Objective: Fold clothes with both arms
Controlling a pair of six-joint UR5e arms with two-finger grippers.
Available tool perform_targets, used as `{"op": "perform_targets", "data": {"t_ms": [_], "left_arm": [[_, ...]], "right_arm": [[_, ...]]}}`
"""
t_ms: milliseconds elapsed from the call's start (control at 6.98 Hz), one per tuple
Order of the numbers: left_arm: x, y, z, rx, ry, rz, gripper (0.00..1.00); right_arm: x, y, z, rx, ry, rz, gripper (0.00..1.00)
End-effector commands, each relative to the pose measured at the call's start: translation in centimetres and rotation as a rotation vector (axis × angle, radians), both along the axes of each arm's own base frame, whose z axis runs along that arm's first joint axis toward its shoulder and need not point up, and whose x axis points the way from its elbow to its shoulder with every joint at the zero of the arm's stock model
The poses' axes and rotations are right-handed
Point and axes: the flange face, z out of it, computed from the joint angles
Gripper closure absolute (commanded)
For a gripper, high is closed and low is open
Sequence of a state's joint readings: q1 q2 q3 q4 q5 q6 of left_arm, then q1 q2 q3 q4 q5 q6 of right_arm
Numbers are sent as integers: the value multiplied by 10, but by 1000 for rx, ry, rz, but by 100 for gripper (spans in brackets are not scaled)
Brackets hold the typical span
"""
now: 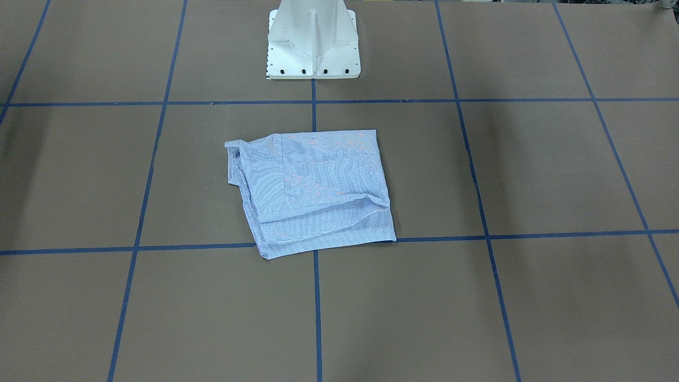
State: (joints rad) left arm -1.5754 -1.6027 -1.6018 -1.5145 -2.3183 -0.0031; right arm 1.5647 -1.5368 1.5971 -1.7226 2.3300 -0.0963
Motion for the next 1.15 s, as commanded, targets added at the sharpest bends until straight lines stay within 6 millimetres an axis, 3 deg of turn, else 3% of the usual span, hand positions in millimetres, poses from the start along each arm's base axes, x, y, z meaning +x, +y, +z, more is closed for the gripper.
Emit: {"op": "perform_targets", "data": {"t_ms": [0,143,286,1003], "left_arm": [[0,-1,-2,3,0,-1,1],[0,-1,-4,5,0,-2,1],[0,-3,-5,8,0,-2,1],[0,-2,-4,8,-1,-1,1]], "right_arm": [[0,20,-5,-30,4,48,0],[0,39,-10,-9,4,65,0],[0,43,-14,-40,5,106,0],[-3,44,-11,-47,3,102,0]]}}
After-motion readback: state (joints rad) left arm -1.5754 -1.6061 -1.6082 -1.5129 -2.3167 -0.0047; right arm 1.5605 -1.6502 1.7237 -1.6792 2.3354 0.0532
